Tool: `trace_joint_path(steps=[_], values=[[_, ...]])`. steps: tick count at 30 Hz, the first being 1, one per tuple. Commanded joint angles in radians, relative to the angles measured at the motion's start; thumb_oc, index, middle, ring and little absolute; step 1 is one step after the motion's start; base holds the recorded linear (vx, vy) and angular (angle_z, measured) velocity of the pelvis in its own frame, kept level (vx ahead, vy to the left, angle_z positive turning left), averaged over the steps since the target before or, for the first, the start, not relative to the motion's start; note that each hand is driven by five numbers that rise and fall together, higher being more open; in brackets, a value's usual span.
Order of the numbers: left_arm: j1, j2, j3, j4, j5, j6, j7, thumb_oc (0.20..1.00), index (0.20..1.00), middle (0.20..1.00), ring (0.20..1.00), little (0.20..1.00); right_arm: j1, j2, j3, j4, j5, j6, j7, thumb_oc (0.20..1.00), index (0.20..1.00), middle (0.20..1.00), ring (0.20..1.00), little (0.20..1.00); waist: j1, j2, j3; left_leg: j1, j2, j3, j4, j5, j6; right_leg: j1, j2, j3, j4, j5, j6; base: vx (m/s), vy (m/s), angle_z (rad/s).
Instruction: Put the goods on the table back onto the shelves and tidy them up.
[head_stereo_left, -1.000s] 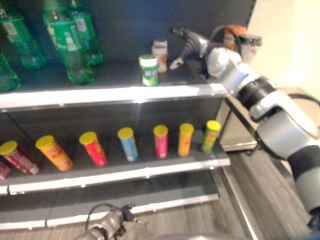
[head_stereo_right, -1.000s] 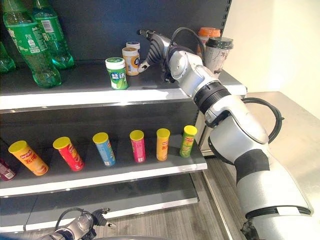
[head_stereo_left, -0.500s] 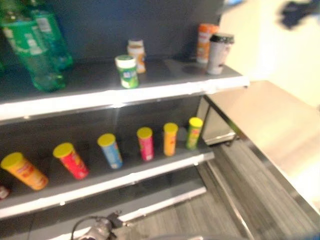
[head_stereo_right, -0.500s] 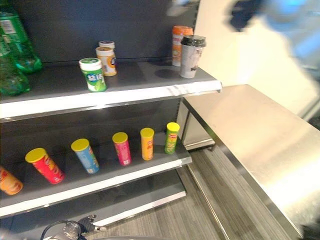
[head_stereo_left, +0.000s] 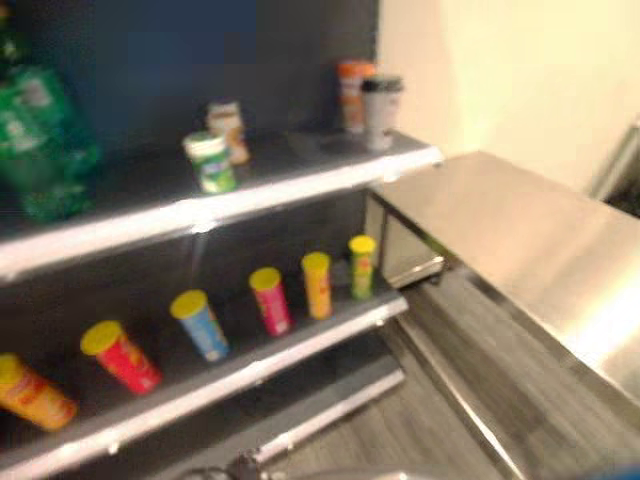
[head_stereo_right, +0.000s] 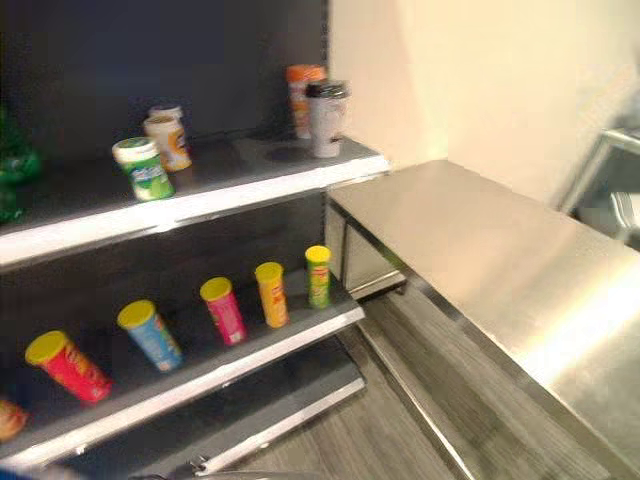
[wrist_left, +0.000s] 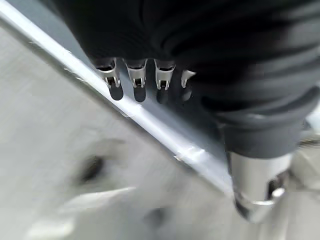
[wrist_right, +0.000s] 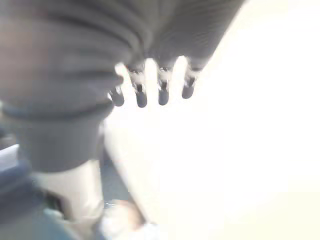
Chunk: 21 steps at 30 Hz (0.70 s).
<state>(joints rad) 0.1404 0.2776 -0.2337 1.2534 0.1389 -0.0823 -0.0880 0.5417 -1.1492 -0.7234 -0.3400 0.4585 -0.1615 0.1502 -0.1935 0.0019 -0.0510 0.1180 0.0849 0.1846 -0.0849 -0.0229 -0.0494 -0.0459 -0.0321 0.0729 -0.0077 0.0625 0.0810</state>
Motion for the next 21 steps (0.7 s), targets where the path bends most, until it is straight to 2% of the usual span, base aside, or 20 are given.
trace_joint_path(steps=[1, 5, 11, 15, 19, 21], values=[[-0.136, -0.001, 0.001, 0.057, 0.026, -0.023, -0.007, 1.0, 1.0, 1.0, 1.0, 1.0, -0.286, -0.033, 0.211, 0.074, -0.009, 0.002, 0.074, 1.0, 1.0, 1.0, 1.0, 1.0, 0.032, -0.061, 0.021, 0.062, -0.091, -0.013, -0.002, -0.079, 0.039, 0.096, 0.029, -0.012, -0.059, 0.013, 0.02, -0.06, 0.006, -0.56], [-0.14, -0.007, -0.017, 0.043, 0.033, -0.021, -0.019, 1.0, 1.0, 1.0, 1.0, 1.0, -0.259, 0.05, 0.37, 0.071, 0.054, 0.047, 0.156, 1.0, 1.0, 1.0, 1.0, 1.0, 0.04, -0.056, 0.034, 0.057, -0.096, -0.02, -0.002, -0.07, 0.039, 0.093, 0.025, -0.019, -0.058, 0.012, 0.019, -0.05, -0.001, 0.12], [-0.136, -0.021, -0.061, 0.014, 0.044, -0.025, -0.037, 1.0, 1.0, 1.0, 1.0, 1.0, -0.316, 0.116, 0.644, 0.13, 0.072, 0.096, 0.232, 1.0, 1.0, 1.0, 1.0, 1.0, 0.061, -0.057, 0.049, 0.051, -0.1, -0.029, -0.002, -0.06, 0.039, 0.096, 0.02, -0.029, -0.06, 0.012, 0.017, -0.05, 0.001, 0.05], [-0.129, -0.032, -0.091, -0.003, 0.059, -0.026, -0.045, 1.0, 1.0, 1.0, 1.0, 1.0, -0.364, 0.219, 0.859, 0.245, 0.025, 0.141, 0.267, 1.0, 1.0, 1.0, 1.0, 1.0, 0.083, -0.058, 0.056, 0.046, -0.104, -0.042, -0.002, -0.056, 0.039, 0.102, 0.016, -0.042, -0.063, 0.009, 0.015, -0.03, 0.001, 0.15], [-0.126, -0.036, -0.12, -0.014, 0.068, -0.027, -0.042, 1.0, 1.0, 1.0, 1.0, 1.0, -0.449, 0.384, 1.054, 0.533, -0.128, 0.154, 0.247, 1.0, 1.0, 1.0, 1.0, 1.0, 0.102, -0.058, 0.065, 0.041, -0.107, -0.061, -0.002, -0.054, 0.042, 0.105, 0.013, -0.06, -0.064, 0.005, 0.013, -0.02, -0.003, 0.18], [-0.131, -0.041, -0.137, -0.006, 0.065, -0.027, -0.032, 1.0, 1.0, 1.0, 1.0, 1.0, -0.516, 0.499, 1.12, 0.781, -0.213, 0.152, 0.185, 1.0, 1.0, 1.0, 1.0, 1.0, 0.114, -0.055, 0.067, 0.04, -0.109, -0.068, -0.002, -0.052, 0.044, 0.106, 0.01, -0.066, -0.063, 0.006, 0.012, -0.01, -0.008, 0.1]])
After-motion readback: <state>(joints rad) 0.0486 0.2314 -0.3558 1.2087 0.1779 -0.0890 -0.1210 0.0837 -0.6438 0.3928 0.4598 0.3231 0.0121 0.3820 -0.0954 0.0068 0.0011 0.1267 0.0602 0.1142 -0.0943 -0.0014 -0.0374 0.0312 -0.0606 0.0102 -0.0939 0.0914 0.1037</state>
